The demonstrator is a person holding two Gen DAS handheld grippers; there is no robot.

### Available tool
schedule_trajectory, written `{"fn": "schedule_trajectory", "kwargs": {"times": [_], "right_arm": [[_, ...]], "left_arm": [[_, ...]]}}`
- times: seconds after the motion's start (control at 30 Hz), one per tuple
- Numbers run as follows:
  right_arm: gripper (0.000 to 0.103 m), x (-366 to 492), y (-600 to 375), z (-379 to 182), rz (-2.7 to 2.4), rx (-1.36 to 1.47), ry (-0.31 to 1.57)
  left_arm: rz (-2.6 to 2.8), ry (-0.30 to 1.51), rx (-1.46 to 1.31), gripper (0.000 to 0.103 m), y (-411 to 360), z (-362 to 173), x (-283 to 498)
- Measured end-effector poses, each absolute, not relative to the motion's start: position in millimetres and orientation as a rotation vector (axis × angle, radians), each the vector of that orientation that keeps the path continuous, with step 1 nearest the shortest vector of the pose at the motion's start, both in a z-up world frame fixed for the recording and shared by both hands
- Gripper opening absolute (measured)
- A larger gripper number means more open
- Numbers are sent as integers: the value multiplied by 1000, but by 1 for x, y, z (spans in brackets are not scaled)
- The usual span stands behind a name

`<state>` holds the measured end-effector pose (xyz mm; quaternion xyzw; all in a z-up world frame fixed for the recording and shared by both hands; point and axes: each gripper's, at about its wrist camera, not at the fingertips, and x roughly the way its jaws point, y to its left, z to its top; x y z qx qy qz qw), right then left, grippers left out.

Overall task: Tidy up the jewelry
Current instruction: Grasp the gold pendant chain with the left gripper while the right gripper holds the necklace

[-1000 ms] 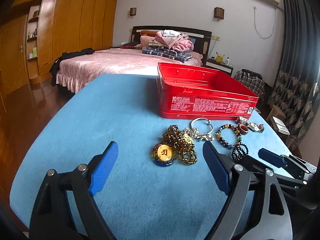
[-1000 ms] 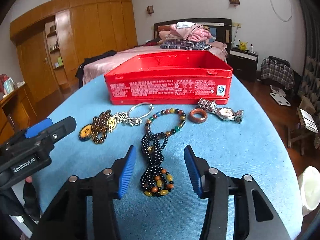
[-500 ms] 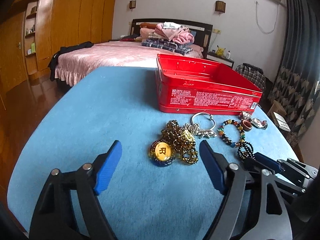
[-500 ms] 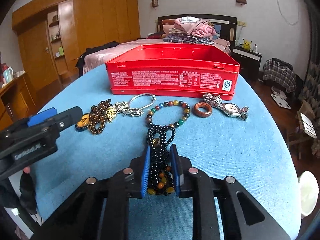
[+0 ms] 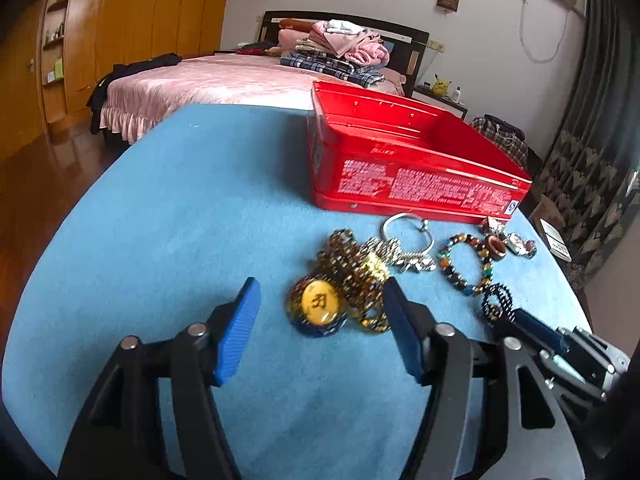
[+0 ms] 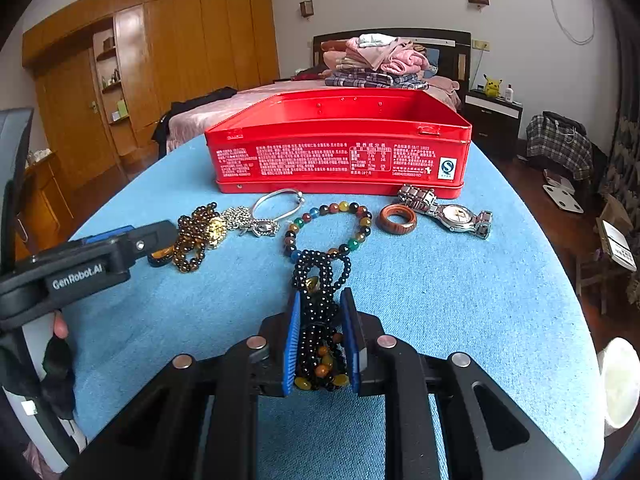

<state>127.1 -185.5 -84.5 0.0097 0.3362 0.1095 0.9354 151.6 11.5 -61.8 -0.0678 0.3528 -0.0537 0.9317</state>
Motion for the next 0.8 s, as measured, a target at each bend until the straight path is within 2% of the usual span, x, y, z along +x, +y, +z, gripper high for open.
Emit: {"fn": "schedule_trajectory", "kwargs": {"times": [0.07, 0.13, 0.23, 0.33, 0.4, 0.47, 0.73, 0.8], "right_arm": [[20, 127, -185, -84, 224, 21, 687], [20, 127, -185, -85, 224, 20, 687], [20, 127, -185, -85, 224, 21, 687], [20, 127, -185, -84, 225, 26, 687], [20, 127, -186, -84, 225, 27, 687], [20, 127, -186, -84, 225, 27, 686], [20, 127, -186, -83, 222, 21, 685], [20, 127, -186, -83, 222, 20, 685]], "left_arm": [[-102, 735, -127, 62, 7, -62, 157], [-109, 782, -124, 53, 3, -67, 165], [-106, 796, -126, 47, 2, -69, 166], [-92, 797, -126, 23, 7, -71, 162], [-112, 795, -162, 19, 16, -70, 159], [-123, 793, -173, 5, 23, -69, 156], [-133, 813, -185, 5, 40, -71, 140], [-145, 813, -204, 8, 43, -68, 138]]}}
